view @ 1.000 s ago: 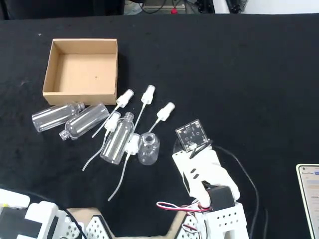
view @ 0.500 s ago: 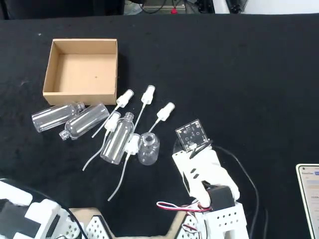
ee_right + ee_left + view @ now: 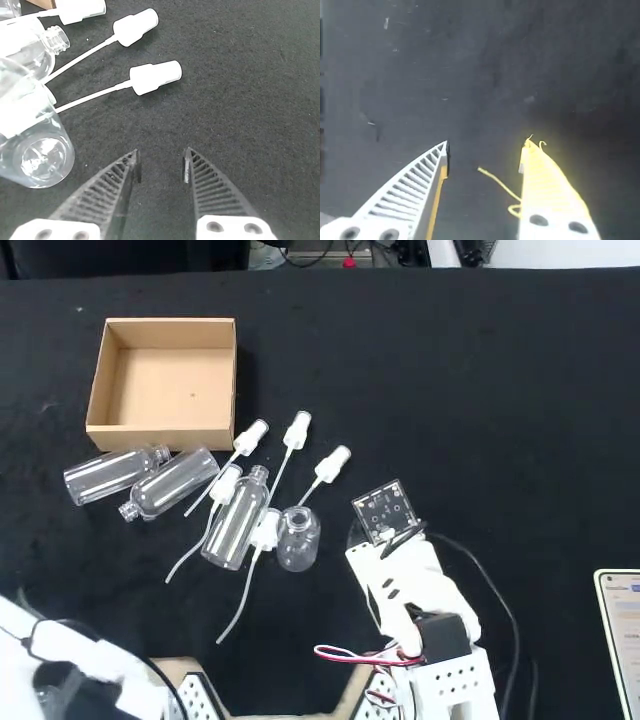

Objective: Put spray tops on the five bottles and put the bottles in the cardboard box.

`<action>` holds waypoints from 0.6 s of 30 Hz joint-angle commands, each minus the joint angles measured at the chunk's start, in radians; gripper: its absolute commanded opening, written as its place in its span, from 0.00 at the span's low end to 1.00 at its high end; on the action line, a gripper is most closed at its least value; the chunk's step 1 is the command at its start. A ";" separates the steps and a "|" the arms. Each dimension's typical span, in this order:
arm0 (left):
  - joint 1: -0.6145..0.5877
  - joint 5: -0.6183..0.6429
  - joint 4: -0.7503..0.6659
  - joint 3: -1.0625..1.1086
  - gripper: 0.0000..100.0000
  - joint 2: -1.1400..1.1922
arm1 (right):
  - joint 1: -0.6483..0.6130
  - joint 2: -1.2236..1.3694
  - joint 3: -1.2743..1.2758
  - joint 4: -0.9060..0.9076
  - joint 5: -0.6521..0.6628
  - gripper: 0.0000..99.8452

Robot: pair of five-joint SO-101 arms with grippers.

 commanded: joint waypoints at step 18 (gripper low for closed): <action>0.556 1.054 0.499 -0.093 0.06 -0.183 | -0.009 -0.096 -0.008 0.003 0.008 0.15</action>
